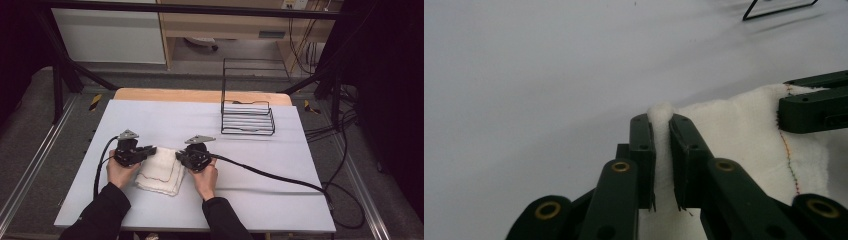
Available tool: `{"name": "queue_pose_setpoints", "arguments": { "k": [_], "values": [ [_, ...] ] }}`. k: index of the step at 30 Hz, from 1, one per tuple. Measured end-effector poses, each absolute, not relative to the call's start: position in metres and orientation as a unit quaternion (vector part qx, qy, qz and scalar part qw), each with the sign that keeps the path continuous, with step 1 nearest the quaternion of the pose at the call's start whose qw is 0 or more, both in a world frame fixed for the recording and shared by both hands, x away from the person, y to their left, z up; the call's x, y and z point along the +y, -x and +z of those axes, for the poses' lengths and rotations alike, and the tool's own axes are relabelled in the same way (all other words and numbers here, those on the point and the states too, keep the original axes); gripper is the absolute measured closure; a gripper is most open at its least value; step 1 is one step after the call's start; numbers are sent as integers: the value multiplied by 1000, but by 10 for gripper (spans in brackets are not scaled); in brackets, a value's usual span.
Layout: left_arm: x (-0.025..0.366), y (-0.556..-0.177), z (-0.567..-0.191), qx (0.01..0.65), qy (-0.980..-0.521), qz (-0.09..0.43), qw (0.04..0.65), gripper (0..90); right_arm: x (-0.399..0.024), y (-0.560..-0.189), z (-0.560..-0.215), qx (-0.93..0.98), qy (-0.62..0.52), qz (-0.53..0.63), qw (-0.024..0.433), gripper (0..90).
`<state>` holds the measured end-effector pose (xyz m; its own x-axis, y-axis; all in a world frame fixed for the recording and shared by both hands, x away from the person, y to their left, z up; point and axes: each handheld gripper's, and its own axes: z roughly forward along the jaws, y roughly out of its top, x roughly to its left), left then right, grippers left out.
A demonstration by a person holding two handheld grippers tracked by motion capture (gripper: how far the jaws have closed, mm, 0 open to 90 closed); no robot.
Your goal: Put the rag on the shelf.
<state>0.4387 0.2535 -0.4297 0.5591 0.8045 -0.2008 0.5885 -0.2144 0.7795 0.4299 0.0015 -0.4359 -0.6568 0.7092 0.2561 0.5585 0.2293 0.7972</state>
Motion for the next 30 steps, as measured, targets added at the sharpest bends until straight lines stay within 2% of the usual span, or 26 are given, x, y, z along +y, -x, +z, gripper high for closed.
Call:
{"name": "queue_pose_setpoints", "arguments": {
  "k": [13, 30],
  "values": [
    [258, -410, -396, 418, -740, 167, 500, 811, -8, -414, -405, 763, -368, 519, 114, 832],
    [250, -389, -371, 391, -708, 214, 548, 813, -23, -400, -371, 742, -329, 562, 160, 833]
  ]
}}
